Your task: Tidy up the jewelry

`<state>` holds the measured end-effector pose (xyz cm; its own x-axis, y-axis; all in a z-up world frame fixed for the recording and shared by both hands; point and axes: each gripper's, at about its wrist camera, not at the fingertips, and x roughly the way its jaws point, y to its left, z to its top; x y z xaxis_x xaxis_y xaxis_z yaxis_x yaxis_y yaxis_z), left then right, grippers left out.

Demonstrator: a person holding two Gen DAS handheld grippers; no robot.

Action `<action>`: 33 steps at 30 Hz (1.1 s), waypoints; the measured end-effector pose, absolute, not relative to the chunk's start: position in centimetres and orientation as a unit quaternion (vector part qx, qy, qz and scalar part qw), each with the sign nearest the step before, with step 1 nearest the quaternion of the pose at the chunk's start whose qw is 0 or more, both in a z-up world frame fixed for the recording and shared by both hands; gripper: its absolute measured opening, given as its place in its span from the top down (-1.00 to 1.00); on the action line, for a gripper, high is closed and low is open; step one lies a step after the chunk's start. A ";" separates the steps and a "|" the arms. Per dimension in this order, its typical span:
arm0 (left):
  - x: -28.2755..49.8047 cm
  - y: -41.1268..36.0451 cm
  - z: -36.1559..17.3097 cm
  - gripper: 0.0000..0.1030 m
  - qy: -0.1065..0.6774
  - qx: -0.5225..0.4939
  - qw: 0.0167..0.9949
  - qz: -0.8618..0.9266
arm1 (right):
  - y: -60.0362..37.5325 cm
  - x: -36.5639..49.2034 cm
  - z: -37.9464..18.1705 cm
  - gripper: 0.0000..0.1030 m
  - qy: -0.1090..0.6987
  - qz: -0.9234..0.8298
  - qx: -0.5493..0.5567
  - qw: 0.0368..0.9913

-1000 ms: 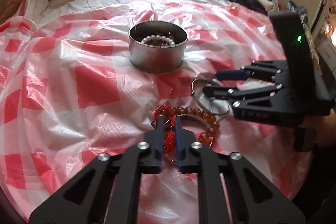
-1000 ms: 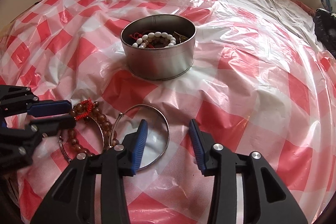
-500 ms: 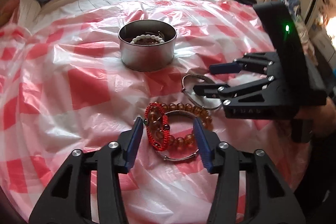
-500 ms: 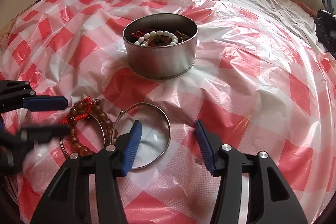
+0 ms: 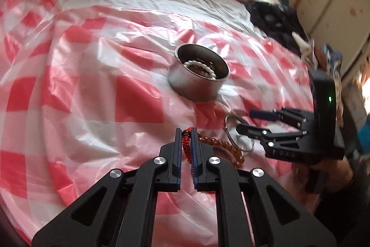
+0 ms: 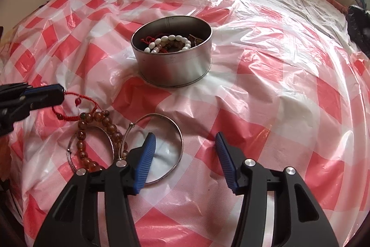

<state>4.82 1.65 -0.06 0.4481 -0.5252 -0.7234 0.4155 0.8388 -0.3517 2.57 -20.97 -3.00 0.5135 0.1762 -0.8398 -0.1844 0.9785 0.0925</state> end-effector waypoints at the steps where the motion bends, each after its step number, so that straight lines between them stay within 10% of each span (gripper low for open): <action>1: 5.0 1.8 -0.2 0.87 0.448 -0.070 0.848 -0.275 | -21.1 2.6 -2.9 -0.02 0.481 0.105 -0.001 0.870; 12: 5.3 1.8 -1.0 0.87 0.465 -0.066 0.844 -0.259 | -19.4 2.4 -3.4 0.13 0.475 0.127 -0.032 0.870; 18: 5.2 1.7 -1.3 0.86 0.470 -0.063 0.842 -0.257 | -19.7 2.3 -3.2 0.81 0.477 0.123 -0.040 0.869; 33: 5.4 1.2 -2.4 0.71 0.489 -0.058 0.833 -0.252 | -19.9 2.2 -3.1 0.91 0.475 0.118 -0.036 0.871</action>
<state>5.44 1.24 -2.38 0.3946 -0.4771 -0.7853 0.3635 0.8659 -0.3435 2.20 -19.87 -3.09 0.5202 0.1715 -0.8367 -0.2397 0.9696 0.0497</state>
